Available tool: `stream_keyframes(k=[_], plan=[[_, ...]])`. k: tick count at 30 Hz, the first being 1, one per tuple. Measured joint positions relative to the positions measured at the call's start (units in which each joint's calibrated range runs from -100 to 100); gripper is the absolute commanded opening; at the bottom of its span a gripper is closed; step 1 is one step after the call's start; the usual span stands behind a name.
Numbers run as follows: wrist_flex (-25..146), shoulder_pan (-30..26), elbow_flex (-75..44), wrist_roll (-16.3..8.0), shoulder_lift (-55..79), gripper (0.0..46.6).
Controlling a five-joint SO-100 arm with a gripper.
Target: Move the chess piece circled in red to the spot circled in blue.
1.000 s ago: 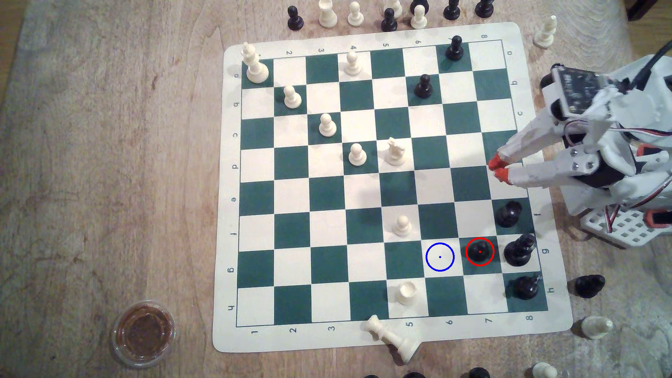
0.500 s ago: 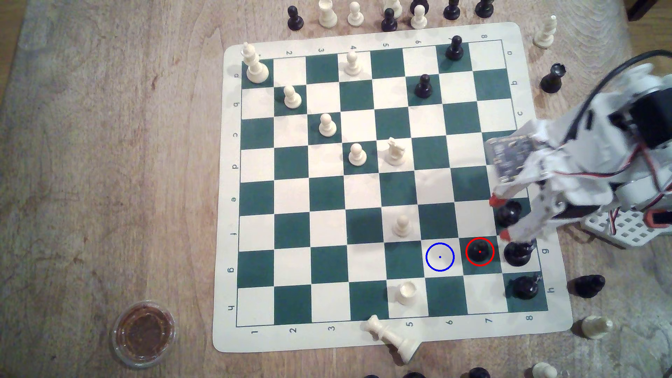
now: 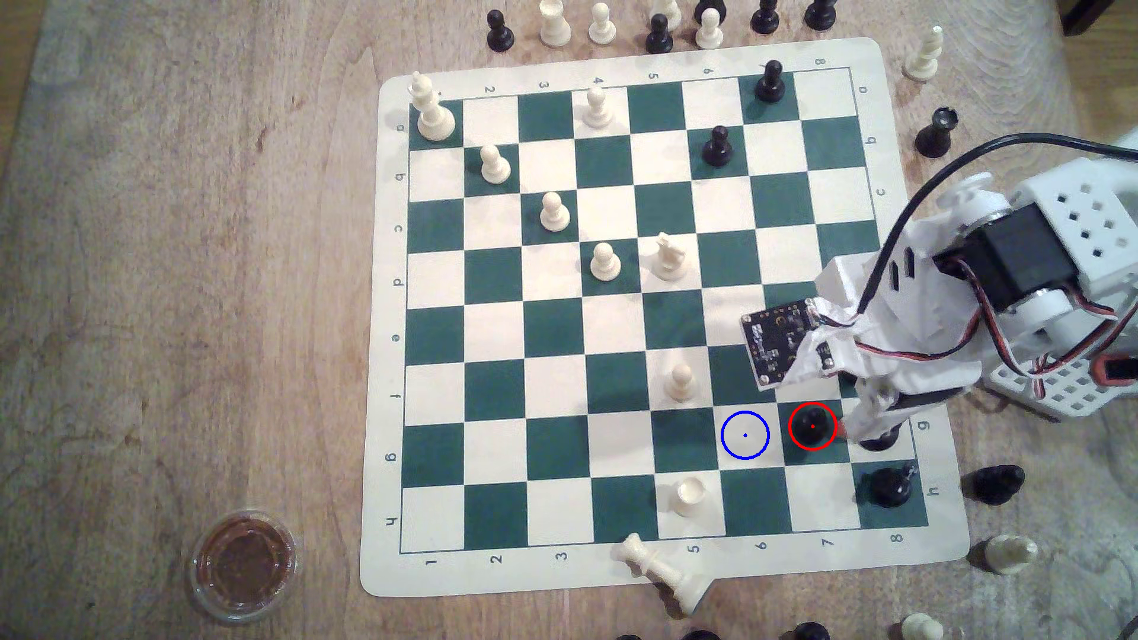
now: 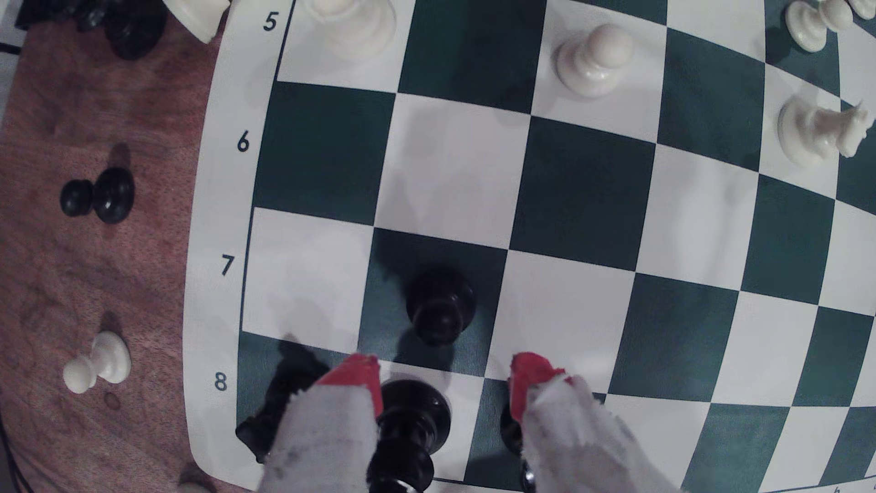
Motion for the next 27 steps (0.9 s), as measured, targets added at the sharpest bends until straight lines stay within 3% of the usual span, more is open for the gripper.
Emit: stream_keyframes(k=[27], plan=[[-9.16,-1.62,1.81,-0.39,8.97,12.8]])
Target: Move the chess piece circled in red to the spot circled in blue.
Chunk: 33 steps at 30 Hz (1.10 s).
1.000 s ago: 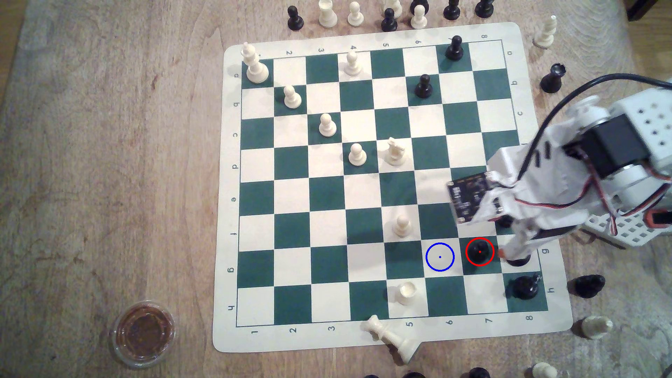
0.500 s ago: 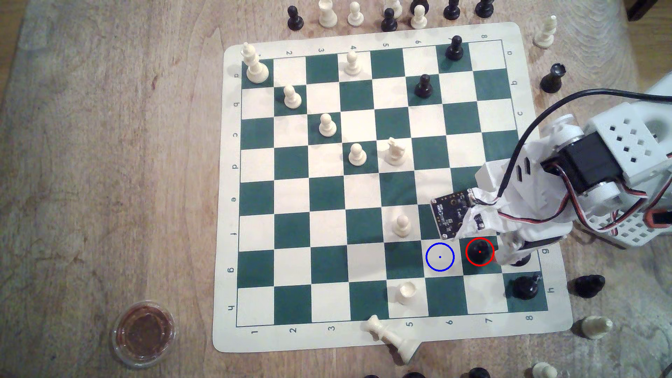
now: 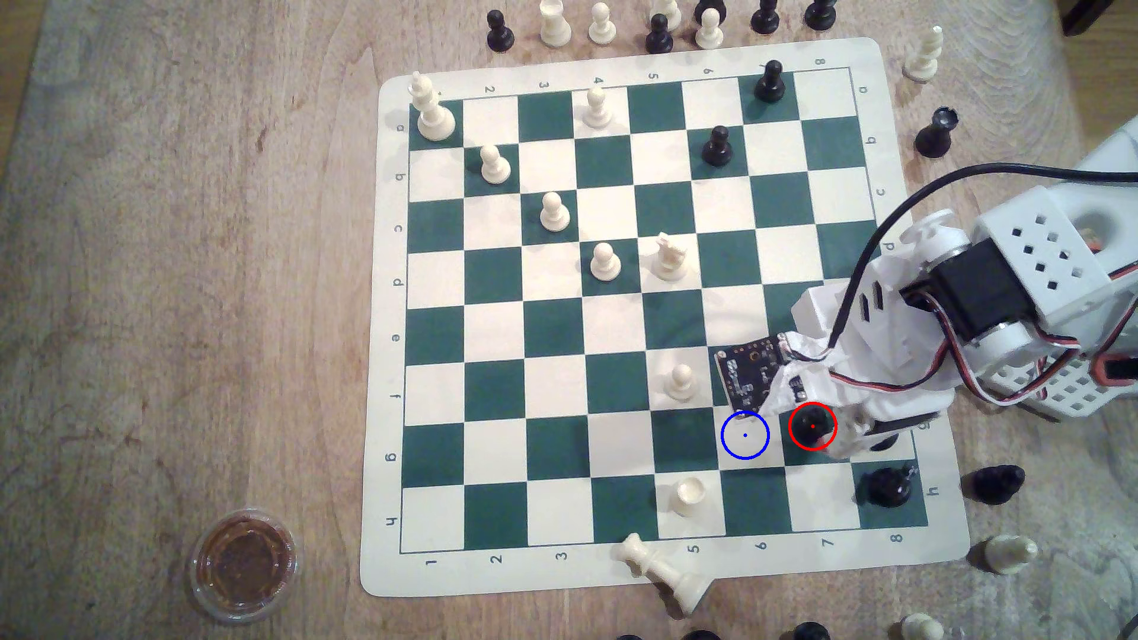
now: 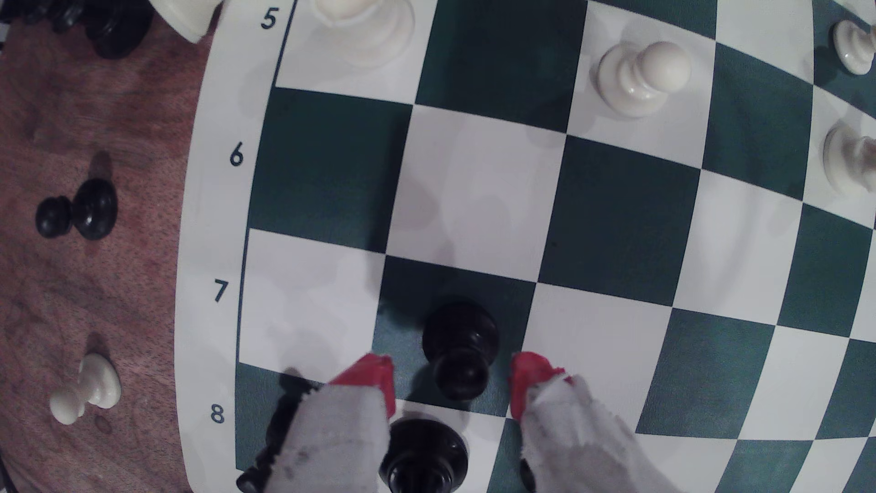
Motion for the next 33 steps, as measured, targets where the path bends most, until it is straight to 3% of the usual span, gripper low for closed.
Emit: stream_keyframes(k=[16,23,33], plan=[[-2.63,-1.40,1.45,0.00,3.27,11.1],[-3.43,-1.40,1.45,0.00,3.94,3.0],[-1.59,-1.40,1.45,0.05,3.94,1.1]])
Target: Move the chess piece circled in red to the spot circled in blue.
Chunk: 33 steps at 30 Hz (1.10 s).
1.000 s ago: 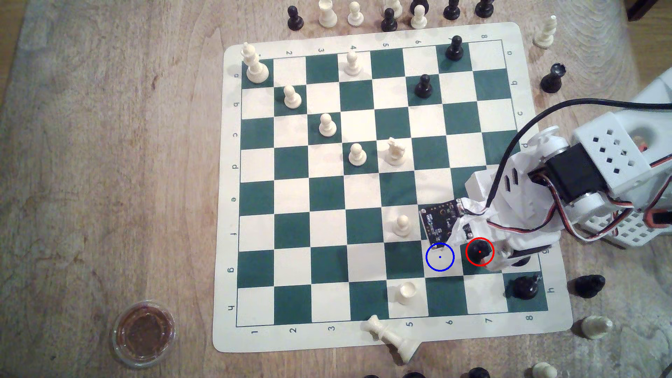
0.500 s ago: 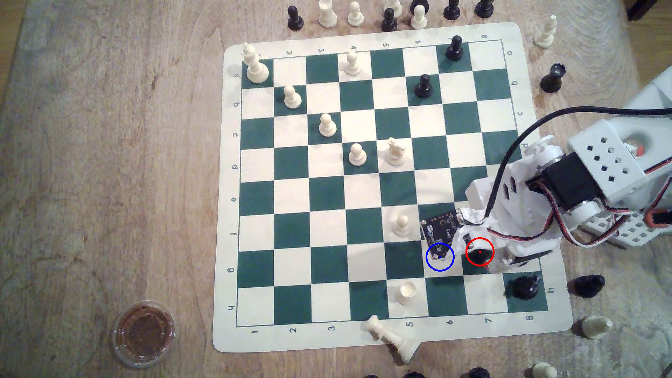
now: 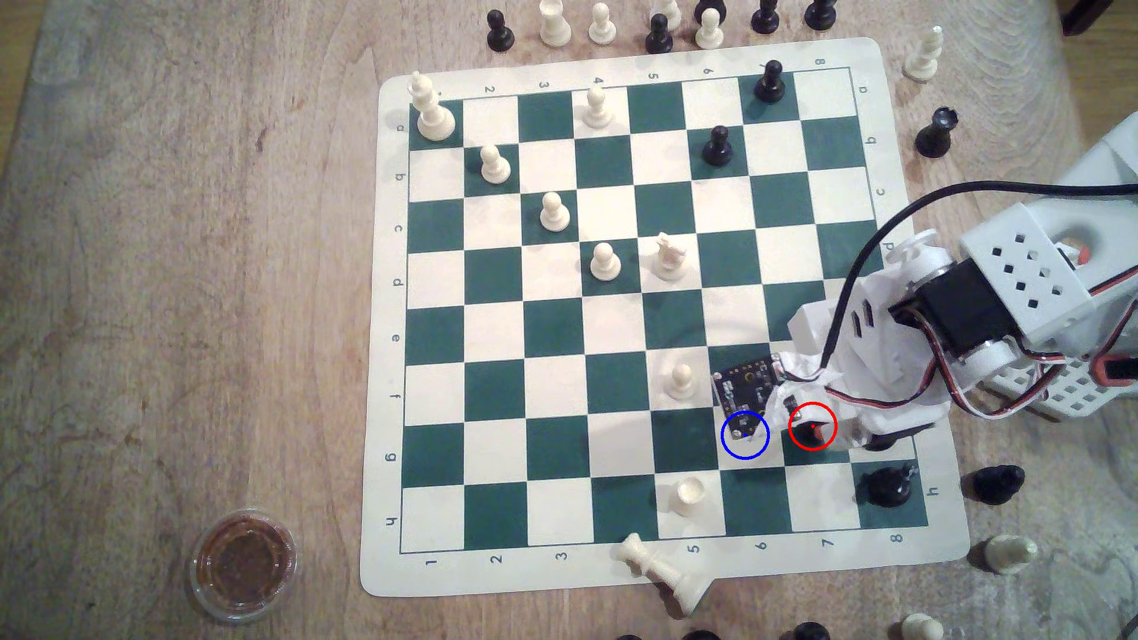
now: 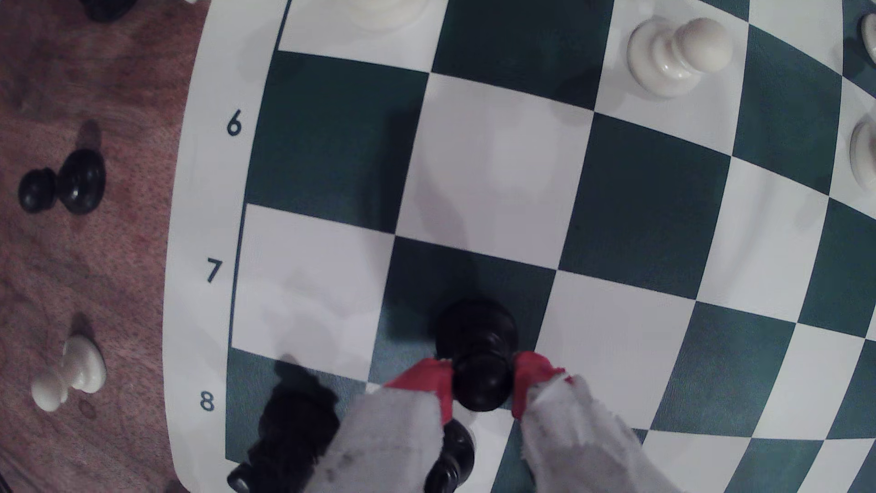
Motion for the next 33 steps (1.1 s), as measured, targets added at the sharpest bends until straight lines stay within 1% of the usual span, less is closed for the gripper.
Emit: stream_keyframes(k=[3,5,8,12,18,26,33], plan=[[3.75,0.29,-2.44,-0.05,0.00,0.5],[5.58,1.47,-5.69,-0.05,0.59,0.3],[7.41,1.47,-11.30,-0.05,5.28,0.3],[7.01,1.84,-15.63,-0.05,9.55,0.3],[4.70,1.84,-18.17,-0.05,13.32,0.3],[-1.27,1.84,-18.44,-0.05,18.68,0.4],[-4.38,2.95,-18.44,-0.05,20.70,0.5]])
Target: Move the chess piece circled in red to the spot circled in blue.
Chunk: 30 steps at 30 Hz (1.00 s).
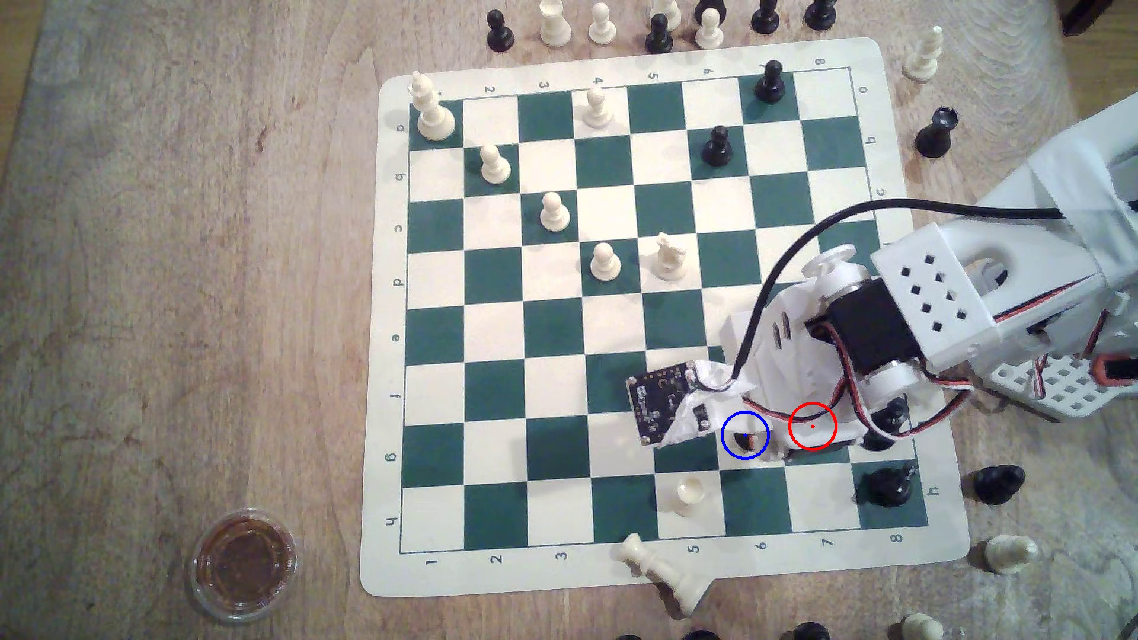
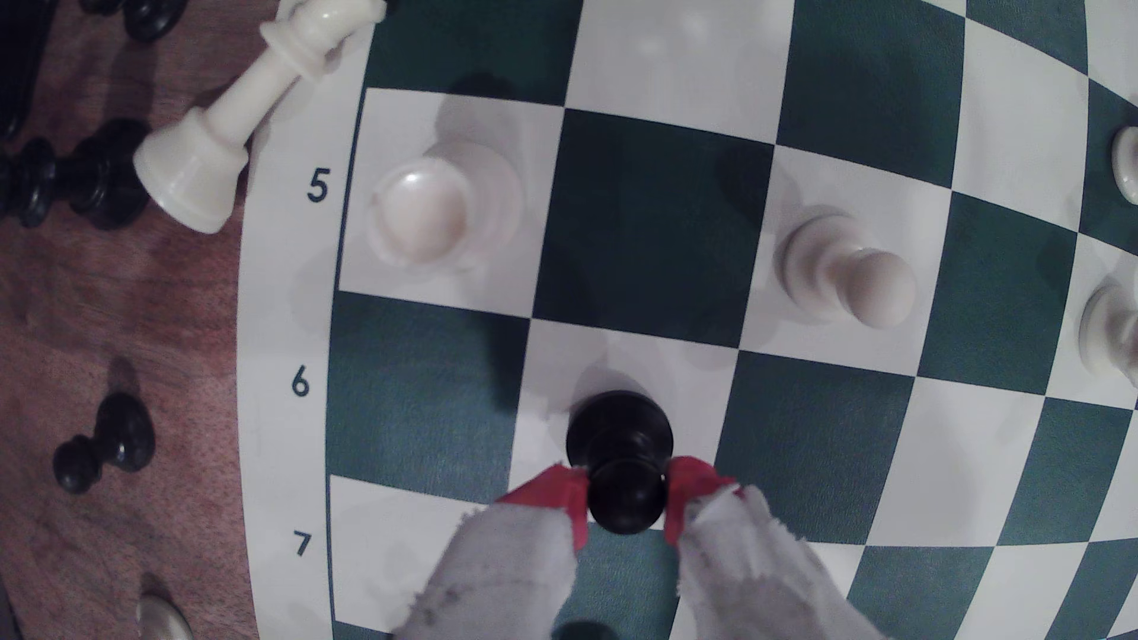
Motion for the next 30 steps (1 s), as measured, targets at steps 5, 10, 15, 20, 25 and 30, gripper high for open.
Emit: stream_keyframes(k=[5,10,15,20,25,30], plan=[[-0.48,0.59,0.00,0.20,1.51,0.8],[-0.48,0.59,0.00,0.20,1.68,2.8],[-0.48,0.59,-0.72,0.20,2.01,15.1],[-0.40,0.59,-0.90,0.20,2.01,18.9],[2.07,1.11,-0.72,-0.05,-3.35,20.6],[6.29,1.55,5.06,-0.20,-15.67,22.3]])
